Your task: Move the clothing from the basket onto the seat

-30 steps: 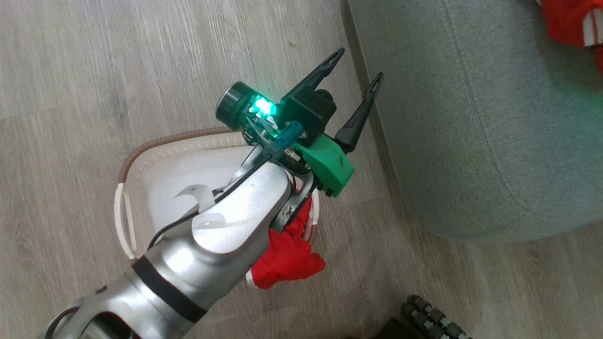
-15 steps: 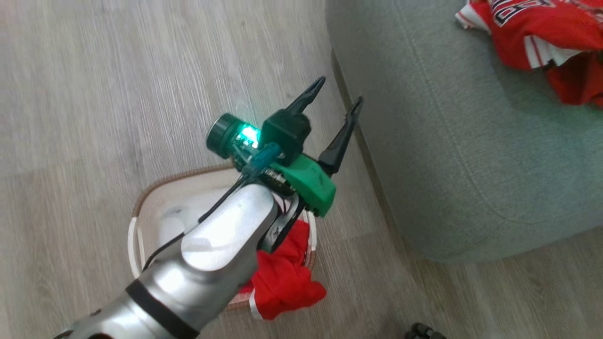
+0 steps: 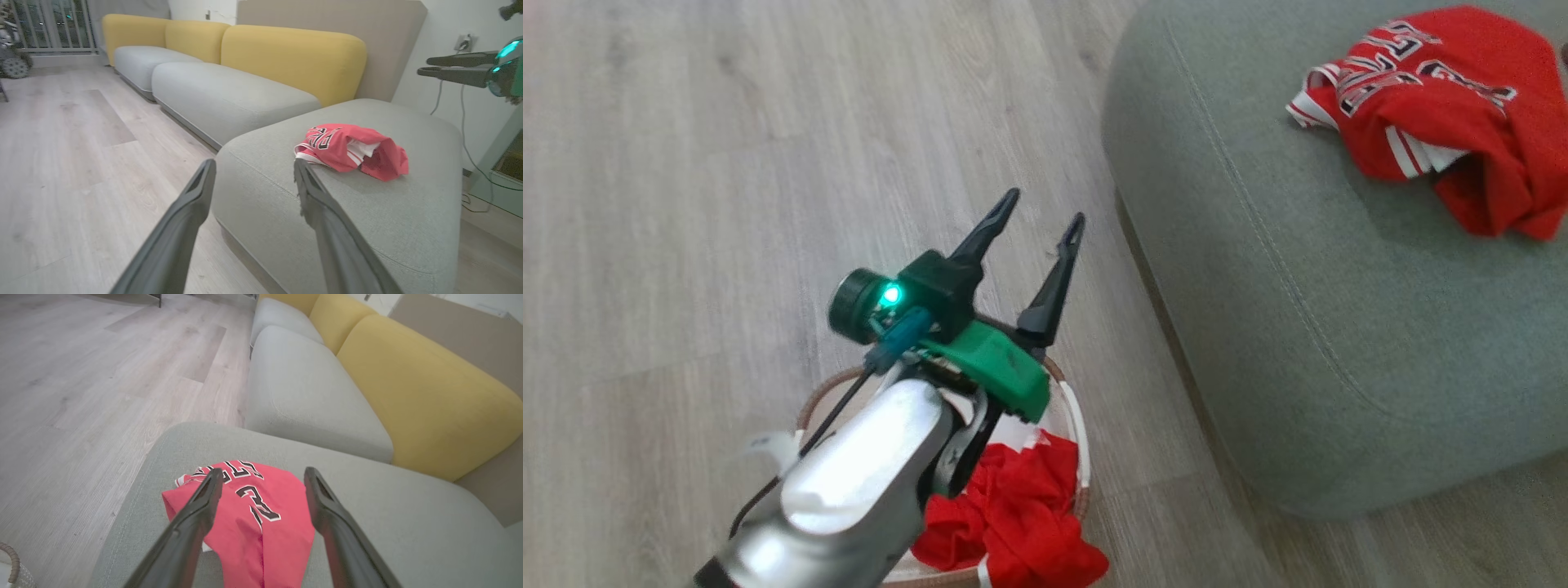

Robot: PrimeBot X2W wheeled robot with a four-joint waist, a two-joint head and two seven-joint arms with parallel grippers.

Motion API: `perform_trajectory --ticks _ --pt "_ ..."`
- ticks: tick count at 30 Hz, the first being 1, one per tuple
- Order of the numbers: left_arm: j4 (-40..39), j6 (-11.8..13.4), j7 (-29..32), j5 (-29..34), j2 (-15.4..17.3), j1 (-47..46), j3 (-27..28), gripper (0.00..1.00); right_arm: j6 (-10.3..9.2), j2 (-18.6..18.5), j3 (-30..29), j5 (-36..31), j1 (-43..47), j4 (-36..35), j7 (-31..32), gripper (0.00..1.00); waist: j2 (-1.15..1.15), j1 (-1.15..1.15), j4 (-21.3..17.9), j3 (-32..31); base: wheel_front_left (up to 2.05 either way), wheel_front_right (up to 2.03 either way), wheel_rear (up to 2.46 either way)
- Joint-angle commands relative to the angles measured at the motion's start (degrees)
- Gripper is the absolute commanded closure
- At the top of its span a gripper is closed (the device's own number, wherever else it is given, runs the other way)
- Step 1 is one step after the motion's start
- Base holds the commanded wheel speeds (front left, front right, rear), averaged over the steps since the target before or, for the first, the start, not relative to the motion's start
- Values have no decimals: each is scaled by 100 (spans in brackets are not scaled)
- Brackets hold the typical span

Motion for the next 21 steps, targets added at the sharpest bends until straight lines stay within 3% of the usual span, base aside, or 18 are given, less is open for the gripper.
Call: perform_trajectory --ticks 1,4,13,21 --pt "-310 95 -71 -47 208 -35 324 0 -2 -214 -192 -2 98 -158 -116 0 0 0 199 -209 0 0 0" --pt "-444 161 -81 -86 308 104 398 0 -2 -238 -486 -99 158 -324 -134 0 0 0 295 -294 0 0 0" --pt "-950 418 -113 -185 672 656 624 0 -2 -168 -2558 -866 1540 -1222 -140 0 0 0 718 -578 0 0 0" --pt "-1208 628 -154 -187 872 1184 883 0 -2 517 -4578 -1665 3408 -2088 -141 0 0 0 1023 -823 0 0 0"
